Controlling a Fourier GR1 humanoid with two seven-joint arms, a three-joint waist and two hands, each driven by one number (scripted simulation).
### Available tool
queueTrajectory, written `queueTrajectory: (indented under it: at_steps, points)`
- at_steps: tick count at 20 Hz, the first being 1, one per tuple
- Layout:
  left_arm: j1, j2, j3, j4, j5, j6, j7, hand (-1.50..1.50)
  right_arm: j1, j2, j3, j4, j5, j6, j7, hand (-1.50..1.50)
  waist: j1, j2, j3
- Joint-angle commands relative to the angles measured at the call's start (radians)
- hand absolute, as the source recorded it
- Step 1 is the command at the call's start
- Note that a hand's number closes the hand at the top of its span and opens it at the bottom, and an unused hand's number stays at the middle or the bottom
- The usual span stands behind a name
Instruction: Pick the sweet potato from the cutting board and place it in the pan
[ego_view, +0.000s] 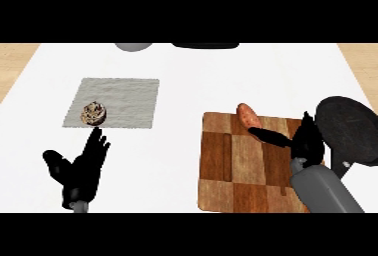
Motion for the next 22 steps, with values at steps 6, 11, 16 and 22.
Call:
queueTrajectory:
  at_steps: [6, 11, 16, 22]
  points:
    - [0.012, 0.005, 0.023, -0.002, 0.019, -0.026, -0.01, 0.0, -0.159, 0.011, 0.002, -0.063, -0.155, 0.46, 0.322, -1.5, -0.012, 0.003, 0.012]
    - [0.008, -0.031, 0.016, 0.03, -0.009, -0.006, -0.043, 0.0, -0.14, 0.052, 0.005, -0.127, -0.155, 0.455, 0.381, -1.5, -0.021, 0.005, 0.013]
    - [0.001, -0.003, 0.048, 0.025, 0.003, -0.038, -0.014, 0.0, -0.119, 0.058, -0.003, -0.178, -0.078, 0.415, 0.386, -1.5, -0.02, 0.006, 0.013]
    - [0.025, -0.018, 0.023, -0.046, -0.029, -0.001, 0.03, 0.0, -0.004, 0.041, -0.014, -0.214, 0.005, 0.403, 0.302, -1.5, -0.022, 0.005, 0.014]
